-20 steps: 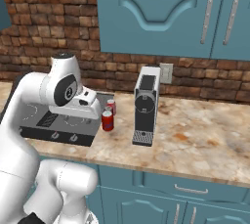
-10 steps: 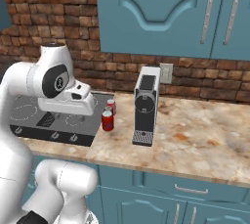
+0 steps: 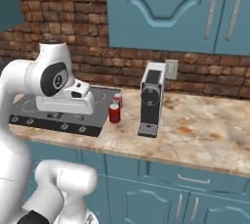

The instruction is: Four empty soda cans are scattered around the kitchen. Gather all the cans and cluster them next to the stove for recycling.

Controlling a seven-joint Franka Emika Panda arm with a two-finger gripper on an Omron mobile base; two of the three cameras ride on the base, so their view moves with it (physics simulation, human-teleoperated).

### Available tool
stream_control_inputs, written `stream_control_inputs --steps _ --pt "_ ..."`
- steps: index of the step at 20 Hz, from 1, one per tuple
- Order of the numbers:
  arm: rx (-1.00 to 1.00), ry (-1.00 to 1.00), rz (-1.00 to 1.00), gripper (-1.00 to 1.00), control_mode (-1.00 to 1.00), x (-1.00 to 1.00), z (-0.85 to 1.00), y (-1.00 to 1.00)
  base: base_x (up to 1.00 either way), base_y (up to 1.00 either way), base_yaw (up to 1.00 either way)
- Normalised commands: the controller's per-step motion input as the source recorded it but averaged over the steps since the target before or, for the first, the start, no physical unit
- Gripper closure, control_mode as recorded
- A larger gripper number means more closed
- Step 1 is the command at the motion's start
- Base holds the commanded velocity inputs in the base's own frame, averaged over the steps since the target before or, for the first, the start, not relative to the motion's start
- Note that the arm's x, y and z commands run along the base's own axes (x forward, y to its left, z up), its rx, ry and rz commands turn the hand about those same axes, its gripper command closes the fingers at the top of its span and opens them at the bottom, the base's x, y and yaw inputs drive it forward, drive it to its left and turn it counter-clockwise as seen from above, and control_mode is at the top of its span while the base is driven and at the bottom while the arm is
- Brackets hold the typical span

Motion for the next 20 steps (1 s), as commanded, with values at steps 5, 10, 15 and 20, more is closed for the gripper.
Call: stream_control_inputs --steps 5,10,15,20 --pt "0.00 0.00 0.00 -1.00 1.00 0.00 0.00 0.00 -0.92 0.50 0.59" --pt "0.00 0.00 0.00 -1.00 1.00 0.00 0.00 0.00 -0.33 0.35 0.94" --pt "0.00 0.00 0.00 -1.00 1.00 0.00 0.00 0.00 -0.09 0.19 1.00" --pt "0.00 0.00 0.00 -1.00 1.00 0.00 0.00 0.00 -0.08 0.27 0.98"
